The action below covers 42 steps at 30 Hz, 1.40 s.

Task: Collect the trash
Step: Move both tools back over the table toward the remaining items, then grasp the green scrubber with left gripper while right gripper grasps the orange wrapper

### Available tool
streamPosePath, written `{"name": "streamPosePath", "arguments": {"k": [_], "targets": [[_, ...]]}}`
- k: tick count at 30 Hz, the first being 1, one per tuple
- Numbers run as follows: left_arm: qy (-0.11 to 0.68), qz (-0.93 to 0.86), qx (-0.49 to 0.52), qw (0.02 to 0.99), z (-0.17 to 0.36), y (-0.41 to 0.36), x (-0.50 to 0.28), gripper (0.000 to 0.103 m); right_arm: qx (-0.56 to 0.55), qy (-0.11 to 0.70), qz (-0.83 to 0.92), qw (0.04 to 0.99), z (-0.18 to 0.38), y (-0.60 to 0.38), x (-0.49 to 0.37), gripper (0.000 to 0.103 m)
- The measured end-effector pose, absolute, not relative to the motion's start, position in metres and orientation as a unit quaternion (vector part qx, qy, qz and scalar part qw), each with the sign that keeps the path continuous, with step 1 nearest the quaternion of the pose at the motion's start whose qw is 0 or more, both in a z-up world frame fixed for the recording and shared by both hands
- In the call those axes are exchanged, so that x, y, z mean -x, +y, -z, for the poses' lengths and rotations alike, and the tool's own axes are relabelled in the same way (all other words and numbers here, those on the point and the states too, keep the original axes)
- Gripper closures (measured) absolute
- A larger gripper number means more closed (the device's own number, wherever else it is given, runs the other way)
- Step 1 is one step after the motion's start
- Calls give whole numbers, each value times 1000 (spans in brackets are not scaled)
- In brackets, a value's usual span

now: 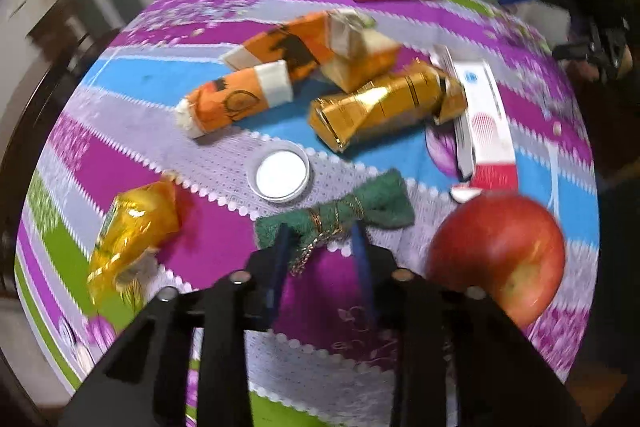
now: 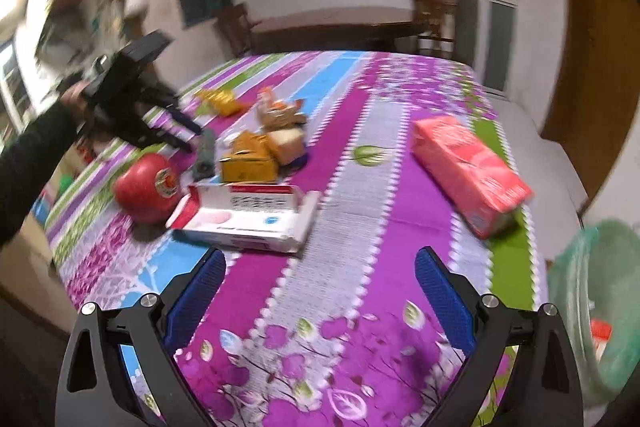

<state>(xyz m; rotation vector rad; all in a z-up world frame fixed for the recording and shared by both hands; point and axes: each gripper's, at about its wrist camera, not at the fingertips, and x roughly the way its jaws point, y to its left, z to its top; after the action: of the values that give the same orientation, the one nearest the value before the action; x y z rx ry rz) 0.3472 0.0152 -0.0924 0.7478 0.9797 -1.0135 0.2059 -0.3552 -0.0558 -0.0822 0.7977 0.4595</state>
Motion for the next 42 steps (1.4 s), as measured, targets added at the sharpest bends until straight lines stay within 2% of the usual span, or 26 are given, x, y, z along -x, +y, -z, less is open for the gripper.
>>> {"name": "streamPosePath", "arguments": {"k": [5, 12, 15, 19, 24, 27, 29, 30, 33, 36, 42], "targets": [[396, 488, -356, 692, 90, 12, -345, 82, 62, 403, -257, 876, 54, -332, -229, 8], [354, 508, -382, 686, 91, 5, -338, 82, 25, 392, -277, 877, 43, -319, -262, 8], [352, 513, -402, 672, 98, 2, -335, 76, 29, 393, -276, 877, 42, -315, -269, 8], [354, 520, -414, 658, 101, 1, -337, 75, 26, 400, -276, 874, 49, -315, -275, 8], [348, 515, -440, 648, 106, -9, -338, 66, 28, 406, -276, 871, 54, -313, -283, 8], [362, 517, -430, 645, 107, -9, -344, 66, 23, 400, -276, 873, 52, -311, -288, 8], [381, 515, -415, 646, 106, -9, -348, 69, 26, 397, -278, 874, 50, -310, -292, 13], [384, 508, -410, 653, 106, -10, -349, 74, 28, 396, -279, 874, 49, -308, -295, 21], [380, 489, -393, 679, 108, -9, -344, 77, 31, 390, -280, 877, 44, -305, -306, 41], [374, 465, -361, 717, 107, -3, -338, 81, 30, 383, -284, 878, 40, -297, -320, 41], [363, 430, -310, 766, 98, 13, -329, 83, 56, 377, -288, 879, 34, -262, -359, 41]]}}
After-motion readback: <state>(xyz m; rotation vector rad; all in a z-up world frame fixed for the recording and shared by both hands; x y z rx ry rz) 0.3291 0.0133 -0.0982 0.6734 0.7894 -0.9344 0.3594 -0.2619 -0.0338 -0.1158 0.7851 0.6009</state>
